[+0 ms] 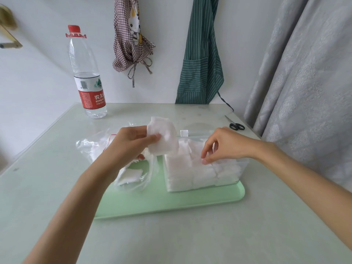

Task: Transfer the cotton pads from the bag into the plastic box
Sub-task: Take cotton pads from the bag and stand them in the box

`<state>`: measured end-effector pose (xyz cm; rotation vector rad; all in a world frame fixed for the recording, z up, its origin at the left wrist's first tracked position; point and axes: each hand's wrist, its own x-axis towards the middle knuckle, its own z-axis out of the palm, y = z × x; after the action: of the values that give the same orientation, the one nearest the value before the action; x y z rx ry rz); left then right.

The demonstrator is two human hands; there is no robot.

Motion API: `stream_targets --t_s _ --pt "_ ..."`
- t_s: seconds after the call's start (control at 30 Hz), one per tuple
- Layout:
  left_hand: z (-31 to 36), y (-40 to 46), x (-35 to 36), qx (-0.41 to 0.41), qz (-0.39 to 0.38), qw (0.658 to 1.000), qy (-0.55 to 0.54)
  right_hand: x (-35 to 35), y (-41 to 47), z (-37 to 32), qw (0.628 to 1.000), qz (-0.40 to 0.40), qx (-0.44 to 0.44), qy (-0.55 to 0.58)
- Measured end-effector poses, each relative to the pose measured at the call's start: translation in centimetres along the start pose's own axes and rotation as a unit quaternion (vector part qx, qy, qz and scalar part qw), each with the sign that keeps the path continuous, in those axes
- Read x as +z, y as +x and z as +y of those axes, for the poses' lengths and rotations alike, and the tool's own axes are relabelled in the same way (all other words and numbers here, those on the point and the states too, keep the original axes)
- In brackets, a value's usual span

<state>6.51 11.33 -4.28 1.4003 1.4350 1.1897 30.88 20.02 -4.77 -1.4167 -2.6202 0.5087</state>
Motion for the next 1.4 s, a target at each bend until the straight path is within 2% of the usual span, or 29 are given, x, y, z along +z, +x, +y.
stream_targets --t_s 0.2,0.27,0.33,0.4,0.43,0.53,0.6,0.73,0.87,1.07,1.13,1.27,1.4 --pt "0.4 0.6 3.0 -0.059 -0.014 0.997 -0.046 0.7 -0.1 -0.3 0.998 0.028 0.016 -0.050" --pt "0.5 0.6 3.9 -0.064 -0.014 0.996 -0.064 0.4 -0.4 -0.2 0.998 0.048 0.021 -0.017" --pt "0.7 0.6 4.7 -0.066 -0.012 0.995 -0.080 0.1 -0.9 -0.2 0.983 0.127 0.041 0.123" --pt "0.9 0.7 5.7 -0.064 -0.010 0.994 -0.086 0.2 -1.7 -0.6 0.934 0.221 0.071 0.271" --pt "0.9 0.7 6.1 -0.060 -0.009 0.994 -0.089 0.3 -2.0 -0.9 0.909 0.240 0.086 0.329" --pt "1.1 1.0 7.4 -0.043 -0.004 0.993 -0.106 0.7 -3.0 -1.9 0.858 0.197 0.123 0.458" --pt "1.3 1.0 7.9 -0.031 -0.003 0.991 -0.128 1.0 -3.2 -2.1 0.860 0.162 0.126 0.468" --pt "1.5 1.4 8.3 -0.026 -0.007 0.990 -0.136 1.5 -2.9 -1.8 0.841 0.210 0.116 0.485" --pt "2.2 2.3 8.3 -0.026 -0.017 0.999 -0.021 1.4 -2.9 -1.9 0.831 0.208 0.108 0.504" --pt "2.5 3.3 8.2 0.030 0.008 0.993 0.112 1.6 -2.9 -1.6 0.820 0.221 0.117 0.515" --pt "2.4 3.4 8.2 0.016 -0.003 0.996 0.083 1.6 -2.8 -1.3 0.815 0.226 0.114 0.522" --pt "2.3 3.0 7.9 -0.054 -0.081 0.995 -0.034 1.7 -2.9 -1.0 0.799 0.254 0.112 0.533" --pt "1.8 2.9 7.7 -0.054 -0.106 0.991 -0.053 2.0 -3.0 -1.0 0.811 0.319 0.085 0.483"
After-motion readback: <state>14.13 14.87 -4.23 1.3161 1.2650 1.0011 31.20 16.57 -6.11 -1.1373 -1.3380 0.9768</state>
